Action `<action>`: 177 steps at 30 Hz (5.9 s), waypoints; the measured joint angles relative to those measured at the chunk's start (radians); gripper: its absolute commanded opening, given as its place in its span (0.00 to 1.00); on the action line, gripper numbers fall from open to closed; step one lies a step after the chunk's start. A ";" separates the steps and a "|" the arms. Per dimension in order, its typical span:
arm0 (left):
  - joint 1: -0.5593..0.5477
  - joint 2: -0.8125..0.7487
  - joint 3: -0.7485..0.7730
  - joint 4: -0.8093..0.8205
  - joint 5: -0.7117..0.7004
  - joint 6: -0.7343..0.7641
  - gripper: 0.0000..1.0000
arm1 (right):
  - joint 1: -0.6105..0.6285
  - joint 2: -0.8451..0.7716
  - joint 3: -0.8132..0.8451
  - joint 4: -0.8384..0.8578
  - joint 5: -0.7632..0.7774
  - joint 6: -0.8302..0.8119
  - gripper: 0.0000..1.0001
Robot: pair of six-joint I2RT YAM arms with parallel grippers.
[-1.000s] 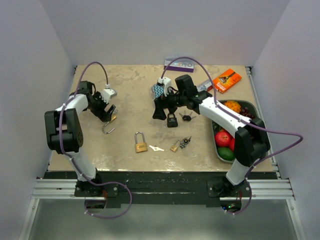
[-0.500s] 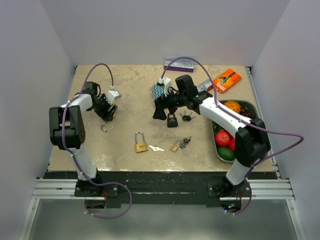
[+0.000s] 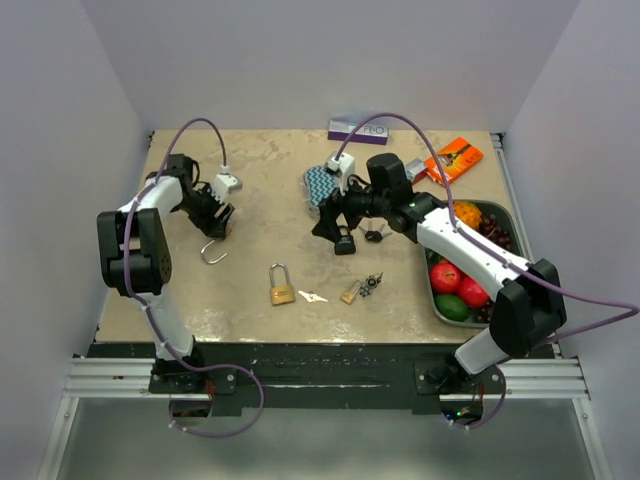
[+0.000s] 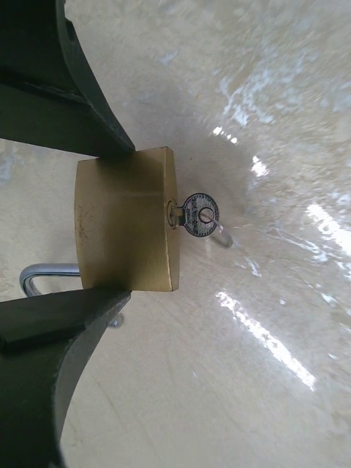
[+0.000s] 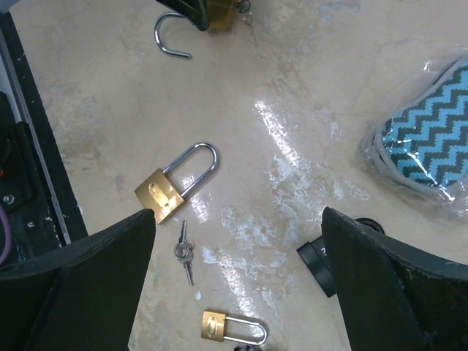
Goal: Lock with the key
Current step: Pick up the lock from the center of the board, then lock the lock.
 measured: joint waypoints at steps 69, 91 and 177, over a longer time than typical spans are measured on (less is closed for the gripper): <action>-0.707 -0.368 0.048 -0.332 0.726 -0.413 0.00 | 0.369 -0.407 -0.381 0.042 -0.068 -1.045 0.13; -0.384 -0.510 0.000 -0.346 0.850 -0.328 0.66 | 0.328 -0.343 -0.294 0.166 -0.005 -0.612 0.00; -0.438 -0.843 -0.294 0.147 0.640 -0.600 0.00 | 0.178 -0.322 -0.288 0.296 -0.209 0.237 0.00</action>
